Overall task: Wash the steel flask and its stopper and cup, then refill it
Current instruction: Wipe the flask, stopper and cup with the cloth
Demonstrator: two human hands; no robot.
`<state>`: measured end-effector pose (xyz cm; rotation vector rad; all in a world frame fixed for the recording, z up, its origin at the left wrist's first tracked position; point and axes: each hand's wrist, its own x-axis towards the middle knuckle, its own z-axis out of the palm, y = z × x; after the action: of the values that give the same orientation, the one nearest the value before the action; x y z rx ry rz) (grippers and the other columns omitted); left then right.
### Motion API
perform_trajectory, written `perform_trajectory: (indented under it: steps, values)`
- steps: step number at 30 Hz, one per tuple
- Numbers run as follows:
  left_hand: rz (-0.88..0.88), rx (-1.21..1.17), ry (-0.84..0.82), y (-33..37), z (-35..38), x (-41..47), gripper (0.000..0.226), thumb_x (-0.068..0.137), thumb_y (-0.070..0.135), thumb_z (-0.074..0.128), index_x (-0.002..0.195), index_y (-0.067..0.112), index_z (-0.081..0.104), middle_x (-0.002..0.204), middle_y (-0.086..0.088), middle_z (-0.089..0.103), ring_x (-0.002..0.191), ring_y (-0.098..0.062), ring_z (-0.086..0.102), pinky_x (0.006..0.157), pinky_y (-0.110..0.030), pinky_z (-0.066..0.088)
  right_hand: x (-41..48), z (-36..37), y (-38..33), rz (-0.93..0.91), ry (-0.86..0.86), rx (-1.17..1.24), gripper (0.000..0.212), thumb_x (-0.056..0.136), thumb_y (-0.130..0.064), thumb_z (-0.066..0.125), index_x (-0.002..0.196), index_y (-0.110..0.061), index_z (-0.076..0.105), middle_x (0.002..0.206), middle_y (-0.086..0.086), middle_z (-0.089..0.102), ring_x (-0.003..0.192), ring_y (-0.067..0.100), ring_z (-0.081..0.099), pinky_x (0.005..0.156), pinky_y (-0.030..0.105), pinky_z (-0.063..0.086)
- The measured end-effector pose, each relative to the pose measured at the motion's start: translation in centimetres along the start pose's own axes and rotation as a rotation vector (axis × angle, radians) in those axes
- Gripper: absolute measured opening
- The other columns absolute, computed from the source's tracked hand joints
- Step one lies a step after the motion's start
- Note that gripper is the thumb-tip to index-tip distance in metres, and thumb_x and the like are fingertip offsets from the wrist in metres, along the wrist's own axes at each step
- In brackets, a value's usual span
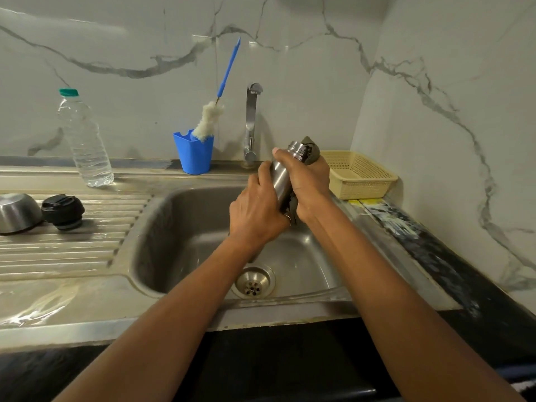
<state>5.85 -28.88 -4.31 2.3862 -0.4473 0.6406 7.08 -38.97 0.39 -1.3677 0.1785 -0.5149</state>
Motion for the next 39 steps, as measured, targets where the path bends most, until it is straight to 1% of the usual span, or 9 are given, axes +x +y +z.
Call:
perform_trajectory:
  steps: [4,9,13,16,18,23,28,33,39]
  values:
    - [-0.145,-0.548,-0.241,-2.1,-1.0,0.9,0.094,0.063,0.026,0.085,0.142,0.022,0.036,0.112,-0.002,0.065,0.094,-0.021,0.068,0.076,-0.034,0.059,-0.3,0.3,0.8,0.019,-0.113,-0.113,0.063,0.061,-0.040,0.094,0.112,-0.017,0.066,0.097,0.003,0.077,0.082,0.018,0.077,0.076,0.040,0.064]
    - [-0.239,-0.804,-0.379,-2.6,-1.0,1.6,0.096,0.061,0.021,0.088,0.142,0.016,0.037,0.115,-0.012,0.067,0.090,-0.023,0.074,0.073,-0.035,0.062,-0.5,0.2,0.4,0.010,-0.095,-0.067,0.039,0.071,-0.024,0.090,0.102,-0.011,0.071,0.089,0.007,0.077,0.075,0.018,0.075,0.069,0.035,0.064]
    - [-0.081,-0.419,-0.262,-1.3,-0.9,1.1,0.119,0.062,0.039,0.084,0.154,0.023,0.011,0.130,-0.005,0.055,0.103,-0.021,0.066,0.088,-0.041,0.058,0.7,-0.4,-0.1,0.039,0.101,-0.050,0.046,0.067,-0.030,0.089,0.105,-0.015,0.069,0.088,0.001,0.076,0.073,0.016,0.075,0.063,0.030,0.061]
    - [0.096,0.103,-0.238,-0.1,-0.4,0.0,0.118,0.067,0.040,0.084,0.154,0.024,0.007,0.146,-0.008,0.041,0.105,-0.030,0.063,0.080,-0.044,0.055,1.3,-1.2,-0.2,0.022,0.214,-0.003,0.055,0.064,-0.033,0.090,0.110,-0.016,0.064,0.093,0.001,0.075,0.074,0.015,0.074,0.068,0.034,0.062]
    - [0.091,0.180,-0.200,0.4,-0.3,-0.2,0.113,0.069,0.037,0.084,0.153,0.024,0.009,0.144,-0.009,0.042,0.101,-0.033,0.064,0.074,-0.042,0.052,1.4,-1.4,-0.3,0.009,0.222,0.011,0.058,0.064,-0.036,0.090,0.111,-0.015,0.063,0.095,0.001,0.074,0.075,0.015,0.074,0.070,0.036,0.064]
    - [-0.047,-0.349,-0.280,-0.4,-1.2,0.3,0.102,0.072,0.025,0.084,0.151,0.021,0.019,0.124,-0.003,0.055,0.096,-0.022,0.063,0.075,-0.033,0.053,1.2,-1.0,-0.2,0.041,0.033,-0.032,0.074,0.059,-0.050,0.092,0.117,-0.015,0.063,0.102,0.005,0.075,0.085,0.021,0.076,0.076,0.041,0.064]
    - [-0.311,-0.929,-0.435,-1.3,-2.6,0.2,0.078,0.078,0.008,0.080,0.139,0.025,0.035,0.119,-0.010,0.063,0.092,-0.022,0.072,0.069,-0.030,0.061,0.0,-0.3,0.2,0.056,-0.086,0.021,0.050,0.071,-0.029,0.091,0.113,-0.015,0.065,0.097,0.007,0.076,0.080,0.021,0.076,0.072,0.039,0.064]
    - [-0.087,-0.385,-0.234,-0.1,-1.9,0.1,0.092,0.076,0.041,0.078,0.153,0.026,0.031,0.136,-0.003,0.050,0.111,-0.022,0.058,0.087,-0.037,0.051,0.6,-0.4,0.0,0.043,0.108,-0.020,0.057,0.069,-0.032,0.090,0.115,-0.015,0.060,0.097,0.002,0.074,0.081,0.019,0.075,0.067,0.032,0.062]
    - [0.040,-0.072,-0.166,1.9,-0.7,-0.9,0.091,0.088,0.046,0.063,0.160,0.028,0.010,0.142,-0.008,0.039,0.115,-0.031,0.056,0.079,-0.039,0.040,1.5,-1.8,0.1,0.098,0.140,0.022,0.065,0.065,-0.043,0.091,0.117,-0.016,0.062,0.101,0.002,0.076,0.082,0.018,0.076,0.069,0.034,0.063]
